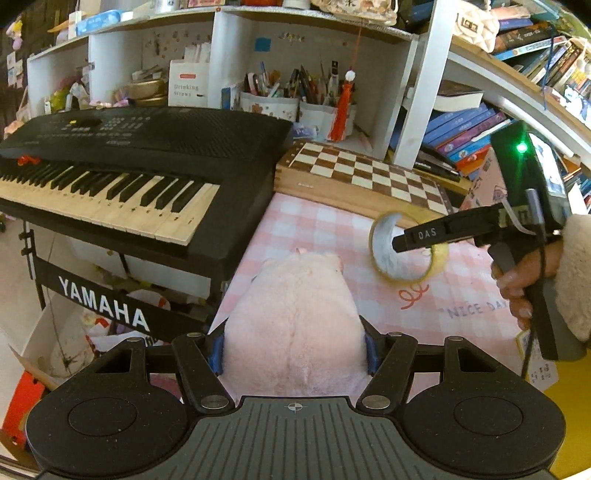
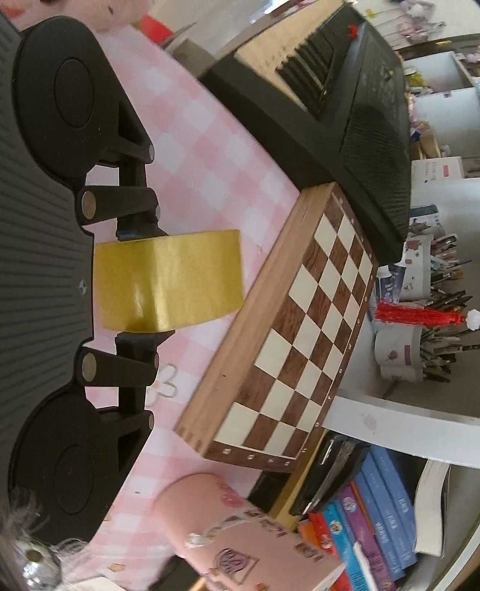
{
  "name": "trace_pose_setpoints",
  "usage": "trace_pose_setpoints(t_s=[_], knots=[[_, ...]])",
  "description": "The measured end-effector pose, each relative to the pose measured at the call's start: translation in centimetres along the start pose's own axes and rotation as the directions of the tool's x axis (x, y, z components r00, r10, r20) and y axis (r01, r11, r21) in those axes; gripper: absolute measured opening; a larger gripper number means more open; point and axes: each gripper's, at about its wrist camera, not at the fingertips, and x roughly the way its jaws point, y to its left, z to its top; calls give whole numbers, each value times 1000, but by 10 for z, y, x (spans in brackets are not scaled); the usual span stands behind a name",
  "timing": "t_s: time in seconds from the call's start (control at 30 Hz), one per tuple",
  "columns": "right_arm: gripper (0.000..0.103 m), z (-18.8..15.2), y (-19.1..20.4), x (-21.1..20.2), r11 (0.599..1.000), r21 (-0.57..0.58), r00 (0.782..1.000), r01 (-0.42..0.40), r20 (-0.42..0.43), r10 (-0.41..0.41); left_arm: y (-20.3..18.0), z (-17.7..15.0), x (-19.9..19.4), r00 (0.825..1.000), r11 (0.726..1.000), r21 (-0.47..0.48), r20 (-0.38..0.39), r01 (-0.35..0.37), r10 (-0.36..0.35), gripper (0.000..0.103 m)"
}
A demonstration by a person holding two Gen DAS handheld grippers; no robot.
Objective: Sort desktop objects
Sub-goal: 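Lift and carry the tape roll and plush toy toward the yellow box with both tools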
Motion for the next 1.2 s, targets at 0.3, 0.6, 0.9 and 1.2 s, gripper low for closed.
trace_pose_setpoints(t_s=[0.3, 0.6, 0.9, 1.2], knots=[[37, -20, 19, -52, 999, 39, 1000, -25, 16, 25, -3, -2, -21, 999, 999, 11, 38, 36, -37, 65], [37, -54, 36, -111, 991, 128, 998, -32, 58, 25, 5, -10, -56, 993, 997, 2, 90, 73, -73, 65], [37, -93, 60, -153, 979, 200, 998, -46, 59, 35, 14, -25, -87, 987, 994, 9, 119, 108, -109, 65], [37, -133, 79, -189, 955, 293, 997, -40, 71, 20, 30, -43, -114, 984, 992, 14, 129, 124, -125, 65]])
